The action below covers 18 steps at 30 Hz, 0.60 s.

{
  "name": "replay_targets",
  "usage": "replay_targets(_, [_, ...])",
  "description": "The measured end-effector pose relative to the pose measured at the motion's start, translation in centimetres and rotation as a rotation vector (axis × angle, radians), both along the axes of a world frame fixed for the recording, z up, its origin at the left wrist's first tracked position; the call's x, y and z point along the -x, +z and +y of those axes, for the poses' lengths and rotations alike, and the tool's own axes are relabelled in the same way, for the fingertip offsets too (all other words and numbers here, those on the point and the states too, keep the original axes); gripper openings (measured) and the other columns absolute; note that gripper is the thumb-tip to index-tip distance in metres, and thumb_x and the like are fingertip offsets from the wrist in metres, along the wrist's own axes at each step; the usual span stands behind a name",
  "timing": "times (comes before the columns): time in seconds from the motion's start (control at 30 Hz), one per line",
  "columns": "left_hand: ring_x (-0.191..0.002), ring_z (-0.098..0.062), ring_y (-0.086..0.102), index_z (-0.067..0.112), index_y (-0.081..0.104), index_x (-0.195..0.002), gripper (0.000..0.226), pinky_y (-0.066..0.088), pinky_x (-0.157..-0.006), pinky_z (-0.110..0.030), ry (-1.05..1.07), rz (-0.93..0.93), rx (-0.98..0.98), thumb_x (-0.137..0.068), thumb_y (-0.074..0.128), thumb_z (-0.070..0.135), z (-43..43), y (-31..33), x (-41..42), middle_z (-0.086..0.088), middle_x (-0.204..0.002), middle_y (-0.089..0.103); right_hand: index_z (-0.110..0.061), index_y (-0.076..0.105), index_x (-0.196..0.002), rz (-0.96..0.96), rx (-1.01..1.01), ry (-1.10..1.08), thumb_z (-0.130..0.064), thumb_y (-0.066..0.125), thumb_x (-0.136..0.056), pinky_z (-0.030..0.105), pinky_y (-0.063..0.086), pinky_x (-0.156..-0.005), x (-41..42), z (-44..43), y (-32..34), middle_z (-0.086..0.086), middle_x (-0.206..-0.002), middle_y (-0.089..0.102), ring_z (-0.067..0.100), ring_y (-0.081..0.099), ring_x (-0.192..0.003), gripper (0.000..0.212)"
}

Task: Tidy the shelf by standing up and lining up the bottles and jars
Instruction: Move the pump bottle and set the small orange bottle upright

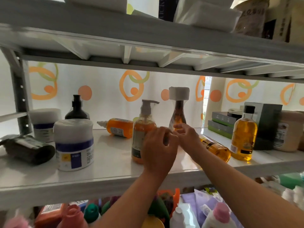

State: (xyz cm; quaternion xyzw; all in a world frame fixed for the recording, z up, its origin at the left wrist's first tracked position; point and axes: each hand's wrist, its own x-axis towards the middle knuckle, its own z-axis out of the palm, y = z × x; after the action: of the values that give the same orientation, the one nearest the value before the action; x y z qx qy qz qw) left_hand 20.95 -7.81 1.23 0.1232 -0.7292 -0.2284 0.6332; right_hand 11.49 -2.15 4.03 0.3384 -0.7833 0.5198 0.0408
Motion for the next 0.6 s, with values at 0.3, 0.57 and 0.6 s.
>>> replay_targets(0.3, [-0.121,-0.025,0.053,0.021,0.043,-0.136,0.073,0.044,-0.102,-0.043,-0.264,-0.199,-0.654,-0.078,0.044,0.067,-6.5,-0.4,-5.0,-0.005,-0.134,0.053,-0.03,0.014,-0.145,-0.166,0.004,0.264,-0.027,0.075,-0.076,0.031,0.042,-0.1,-7.1,-3.4,-2.1,-0.006,-0.119,0.048,0.014,0.048,-0.113,0.092])
replay_targets(0.57, [-0.12,-0.022,0.056,0.016,0.04,-0.141,0.06,0.042,-0.086,-0.021,-0.254,-0.388,-0.54,-0.088,0.064,0.032,-5.1,-0.1,-5.9,-0.007,-0.137,0.055,-0.027,0.022,-0.14,-0.028,0.005,0.149,-0.021,0.074,-0.074,0.039,0.053,-0.092,-7.2,-2.6,-2.2,0.008,-0.126,0.057,0.025,0.059,-0.11,0.084])
replay_targets(0.6, [-0.12,-0.021,0.056,0.016,0.041,-0.14,0.061,0.041,-0.084,-0.019,-0.248,-0.395,-0.531,-0.086,0.065,0.034,-5.1,-0.1,-5.9,-0.006,-0.136,0.056,-0.026,0.024,-0.139,-0.034,0.012,0.152,-0.021,0.075,-0.073,0.038,0.053,-0.091,-7.1,-2.3,-2.2,0.007,-0.125,0.057,0.024,0.058,-0.108,0.084])
